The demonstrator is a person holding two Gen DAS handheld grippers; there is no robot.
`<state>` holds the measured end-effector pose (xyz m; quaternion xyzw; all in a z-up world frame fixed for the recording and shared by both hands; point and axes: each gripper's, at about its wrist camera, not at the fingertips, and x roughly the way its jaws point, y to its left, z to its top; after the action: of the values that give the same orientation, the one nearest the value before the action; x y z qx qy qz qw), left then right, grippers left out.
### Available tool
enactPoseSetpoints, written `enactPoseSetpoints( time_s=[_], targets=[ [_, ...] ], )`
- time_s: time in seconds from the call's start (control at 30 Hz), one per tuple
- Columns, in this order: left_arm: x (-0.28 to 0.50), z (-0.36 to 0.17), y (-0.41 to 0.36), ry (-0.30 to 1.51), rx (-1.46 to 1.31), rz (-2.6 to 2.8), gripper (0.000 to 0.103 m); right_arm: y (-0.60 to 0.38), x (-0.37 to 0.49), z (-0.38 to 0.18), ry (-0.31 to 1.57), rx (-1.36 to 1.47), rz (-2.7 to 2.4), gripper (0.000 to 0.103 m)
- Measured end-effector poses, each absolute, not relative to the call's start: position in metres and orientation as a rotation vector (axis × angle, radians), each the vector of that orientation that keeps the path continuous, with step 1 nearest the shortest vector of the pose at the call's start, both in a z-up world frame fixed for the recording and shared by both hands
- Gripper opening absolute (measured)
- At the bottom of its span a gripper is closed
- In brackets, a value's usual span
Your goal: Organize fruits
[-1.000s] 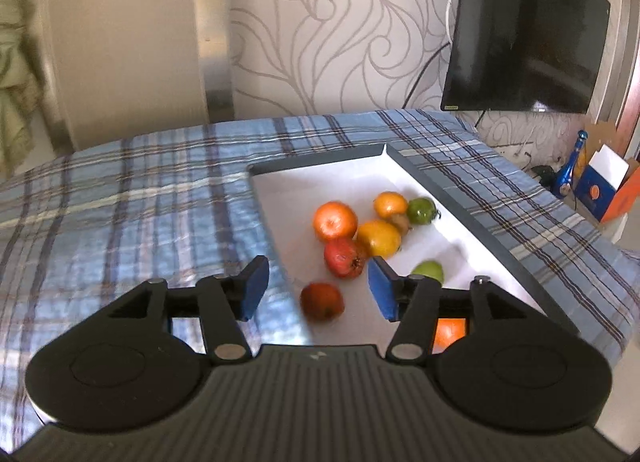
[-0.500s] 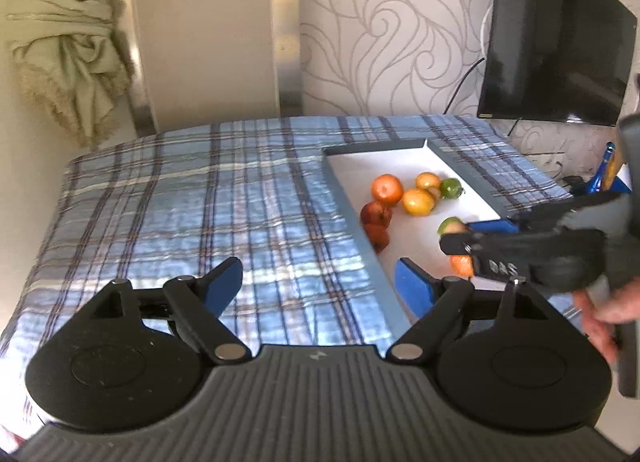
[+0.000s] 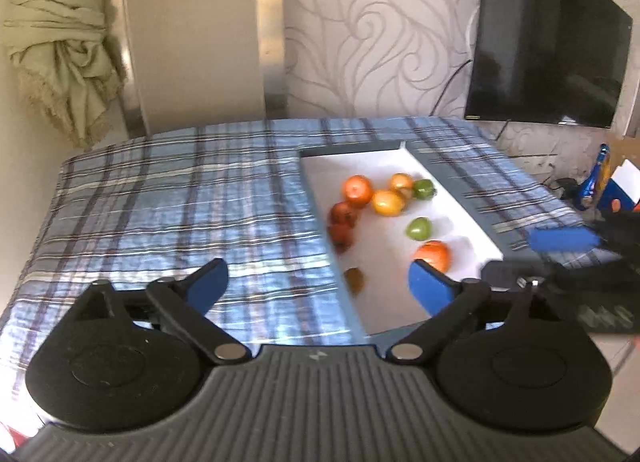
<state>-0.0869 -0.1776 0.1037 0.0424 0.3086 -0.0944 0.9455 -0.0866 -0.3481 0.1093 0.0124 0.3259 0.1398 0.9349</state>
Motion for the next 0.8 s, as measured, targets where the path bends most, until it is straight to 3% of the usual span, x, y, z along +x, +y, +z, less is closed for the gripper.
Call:
enactPoseSetpoints(
  time_s=[0.33,0.8],
  targets=[
    [-0.101,0.099,-0.231,0.588,0.169,-0.227,0.102,-0.412,-0.155,0.121,0.637,0.116,0.129,0.066],
    [-0.084,0.099,-0.237,0.659,0.145,-0.199,0.102,-0.437,-0.160,0.115,0.639,0.149,0.061,0.066]
  ],
)
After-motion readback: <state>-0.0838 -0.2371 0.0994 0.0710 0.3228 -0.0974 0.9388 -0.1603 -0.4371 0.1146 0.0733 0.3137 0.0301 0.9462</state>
